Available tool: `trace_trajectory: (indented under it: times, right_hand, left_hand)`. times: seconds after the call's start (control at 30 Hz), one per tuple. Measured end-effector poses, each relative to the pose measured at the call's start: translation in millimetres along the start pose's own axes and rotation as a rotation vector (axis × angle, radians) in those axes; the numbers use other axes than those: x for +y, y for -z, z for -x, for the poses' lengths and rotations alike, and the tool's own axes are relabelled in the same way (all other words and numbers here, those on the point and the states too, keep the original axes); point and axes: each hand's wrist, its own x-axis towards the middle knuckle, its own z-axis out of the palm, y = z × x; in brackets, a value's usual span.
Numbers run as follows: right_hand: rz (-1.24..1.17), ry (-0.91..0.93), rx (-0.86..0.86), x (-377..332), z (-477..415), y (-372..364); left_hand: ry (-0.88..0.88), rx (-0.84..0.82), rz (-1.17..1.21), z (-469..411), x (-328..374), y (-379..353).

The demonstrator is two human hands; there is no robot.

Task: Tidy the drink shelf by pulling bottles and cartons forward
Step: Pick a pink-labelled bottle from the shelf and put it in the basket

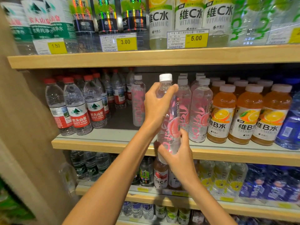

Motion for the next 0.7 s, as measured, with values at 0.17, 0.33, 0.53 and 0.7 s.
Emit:
trace_trajectory:
  times: [0.17, 0.33, 0.53, 0.7]
  right_hand:
    - [-0.523, -0.187, -0.470, 4.3, -14.1, 29.8]
    - [-0.731, -0.206, -0.779, 5.7, -10.7, 26.6]
    - [-0.596, -0.166, -0.626, -0.1, -10.9, 14.0]
    - [-0.388, -0.066, -0.374, 4.2, -11.0, 0.8]
  left_hand:
    - [0.181, -0.102, 0.219, -10.8, 4.6, 14.5]
    - [0.368, -0.339, 0.543, -11.0, 8.1, 20.3]
    - [0.403, -0.459, 0.619, -9.3, 3.7, 26.2]
    - [0.362, -0.363, 0.375, -0.5, -5.0, 33.3]
